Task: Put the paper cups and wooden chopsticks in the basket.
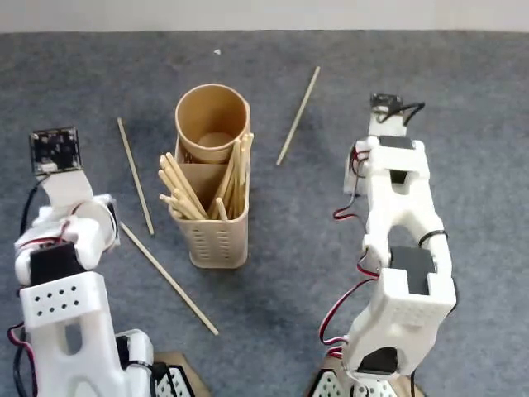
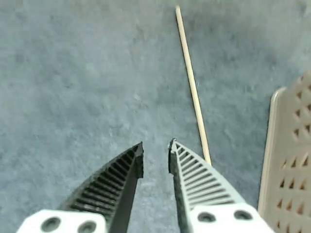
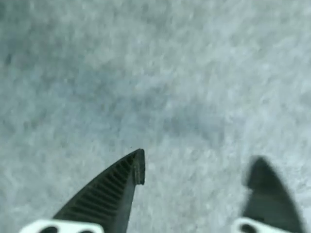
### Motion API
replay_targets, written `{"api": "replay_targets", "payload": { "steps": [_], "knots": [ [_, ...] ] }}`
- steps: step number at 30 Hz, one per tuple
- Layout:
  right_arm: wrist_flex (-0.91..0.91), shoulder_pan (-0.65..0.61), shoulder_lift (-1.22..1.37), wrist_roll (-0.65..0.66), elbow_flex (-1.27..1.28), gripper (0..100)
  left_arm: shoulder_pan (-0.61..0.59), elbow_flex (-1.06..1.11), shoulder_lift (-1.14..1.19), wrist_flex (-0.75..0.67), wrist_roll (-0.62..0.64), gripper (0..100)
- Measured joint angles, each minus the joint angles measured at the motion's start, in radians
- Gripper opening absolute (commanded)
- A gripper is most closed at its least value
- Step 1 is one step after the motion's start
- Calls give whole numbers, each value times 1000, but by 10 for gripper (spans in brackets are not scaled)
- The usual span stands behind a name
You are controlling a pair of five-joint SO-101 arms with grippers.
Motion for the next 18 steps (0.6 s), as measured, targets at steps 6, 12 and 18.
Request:
{"api": "replay_targets", "payload": {
  "steps": [6, 12, 18],
  "knots": [
    [54, 9, -28, 9, 2, 52, 0, -146, 18, 77, 49, 124],
    [55, 32, -311, 18, 161, 5, 14, -437, 282, 310, 89, 168],
    [-81, 41, -781, 121, 615, 5, 69, -678, 684, 470, 109, 172]
  ]
}}
